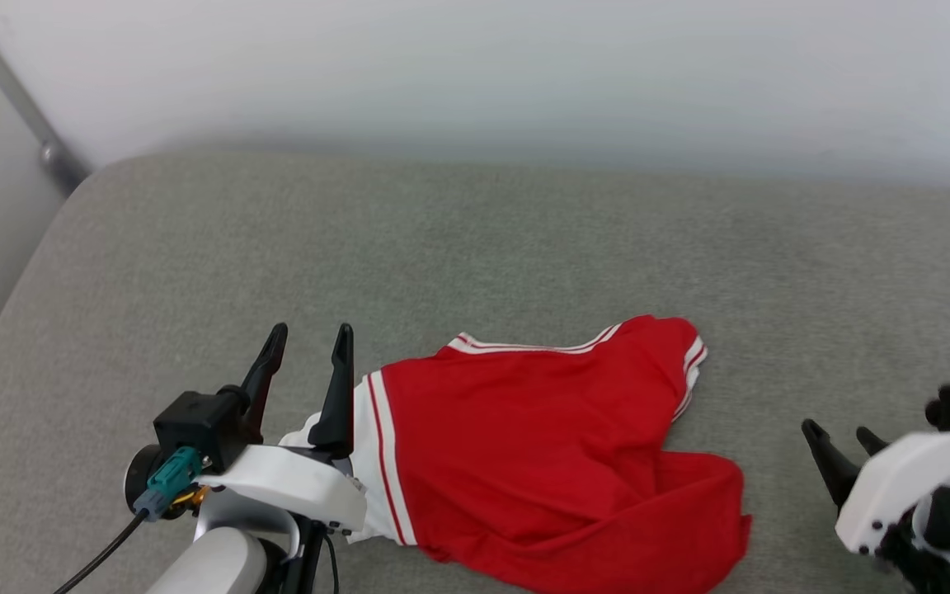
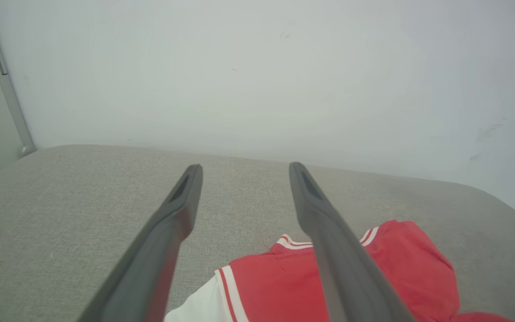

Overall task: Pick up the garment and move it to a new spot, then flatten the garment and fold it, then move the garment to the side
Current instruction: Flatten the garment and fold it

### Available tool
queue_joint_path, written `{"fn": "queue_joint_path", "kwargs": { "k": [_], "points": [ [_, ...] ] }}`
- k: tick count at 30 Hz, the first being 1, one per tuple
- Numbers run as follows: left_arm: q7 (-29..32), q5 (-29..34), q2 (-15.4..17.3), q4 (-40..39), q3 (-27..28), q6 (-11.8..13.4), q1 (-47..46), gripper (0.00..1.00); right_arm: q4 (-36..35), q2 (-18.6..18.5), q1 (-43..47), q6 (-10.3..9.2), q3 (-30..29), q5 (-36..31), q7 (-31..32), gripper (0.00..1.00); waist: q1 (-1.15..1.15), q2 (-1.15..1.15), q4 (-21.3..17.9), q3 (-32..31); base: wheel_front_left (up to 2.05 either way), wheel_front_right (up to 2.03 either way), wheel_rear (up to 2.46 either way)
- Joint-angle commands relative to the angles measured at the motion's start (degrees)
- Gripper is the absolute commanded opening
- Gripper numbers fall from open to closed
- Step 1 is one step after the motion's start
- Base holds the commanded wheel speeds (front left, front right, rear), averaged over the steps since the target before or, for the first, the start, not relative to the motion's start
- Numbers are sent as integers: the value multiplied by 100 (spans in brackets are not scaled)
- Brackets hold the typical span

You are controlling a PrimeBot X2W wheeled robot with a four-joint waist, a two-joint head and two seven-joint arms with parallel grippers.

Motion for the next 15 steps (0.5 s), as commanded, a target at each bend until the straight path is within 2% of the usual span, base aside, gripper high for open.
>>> {"fn": "queue_joint_path", "kwargs": {
  "k": [1,7,15],
  "points": [
    [-39,50,-34,10,28,-44,-102,100,141,-96,-268,-2,70,100,301,100,0,0,224,249,0,0,0],
    [-77,110,-261,121,30,-223,-310,100,619,-361,-1212,-2,397,364,1480,100,0,0,541,634,0,0,0],
    [-104,213,-547,404,33,-494,-571,100,1266,-496,-2057,-2,876,552,2014,100,0,0,828,1045,0,0,0]
  ]
}}
